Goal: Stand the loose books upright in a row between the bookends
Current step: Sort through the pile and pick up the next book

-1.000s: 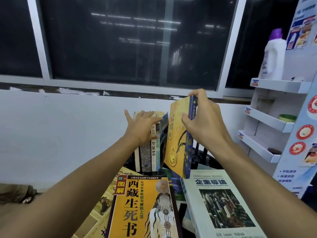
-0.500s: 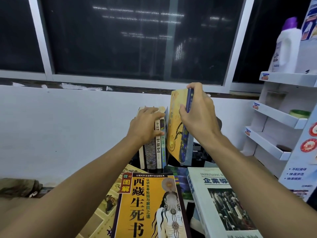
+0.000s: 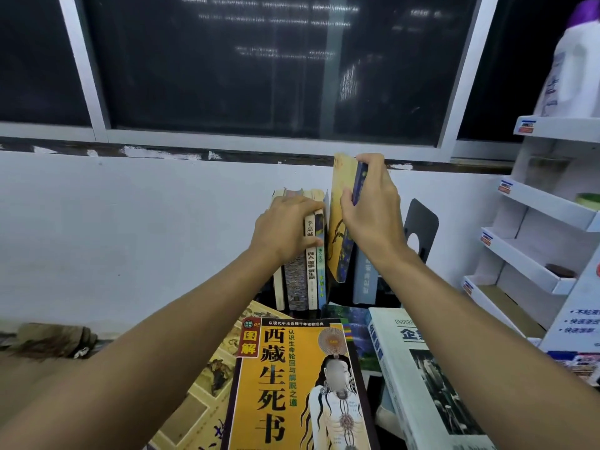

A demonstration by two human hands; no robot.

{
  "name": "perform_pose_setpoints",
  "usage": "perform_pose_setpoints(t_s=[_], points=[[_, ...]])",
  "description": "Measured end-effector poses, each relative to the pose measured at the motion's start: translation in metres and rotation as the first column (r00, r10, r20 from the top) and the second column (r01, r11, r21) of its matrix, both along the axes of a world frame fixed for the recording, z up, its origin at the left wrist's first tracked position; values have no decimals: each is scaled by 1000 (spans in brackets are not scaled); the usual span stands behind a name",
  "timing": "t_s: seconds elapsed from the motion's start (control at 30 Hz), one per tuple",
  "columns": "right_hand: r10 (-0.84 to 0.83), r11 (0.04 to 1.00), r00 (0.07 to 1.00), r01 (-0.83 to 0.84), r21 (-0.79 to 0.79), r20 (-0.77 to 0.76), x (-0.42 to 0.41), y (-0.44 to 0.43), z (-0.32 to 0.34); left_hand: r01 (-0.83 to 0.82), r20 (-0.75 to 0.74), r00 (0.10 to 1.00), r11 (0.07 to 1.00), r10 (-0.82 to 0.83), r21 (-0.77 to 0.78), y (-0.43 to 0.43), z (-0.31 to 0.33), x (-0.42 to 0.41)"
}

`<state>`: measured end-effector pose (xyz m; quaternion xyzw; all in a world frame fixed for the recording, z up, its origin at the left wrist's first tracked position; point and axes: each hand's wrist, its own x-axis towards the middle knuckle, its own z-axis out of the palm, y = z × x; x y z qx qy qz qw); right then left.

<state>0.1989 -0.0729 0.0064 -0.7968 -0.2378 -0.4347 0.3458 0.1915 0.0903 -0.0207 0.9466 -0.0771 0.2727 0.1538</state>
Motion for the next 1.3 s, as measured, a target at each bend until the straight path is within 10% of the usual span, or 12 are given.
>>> perform_pose_setpoints(t_s=[1.3], points=[[108,977,952,-154,-145,-287,23,-4,-67,-8,43,999,1000,8,0,2,-7,7]])
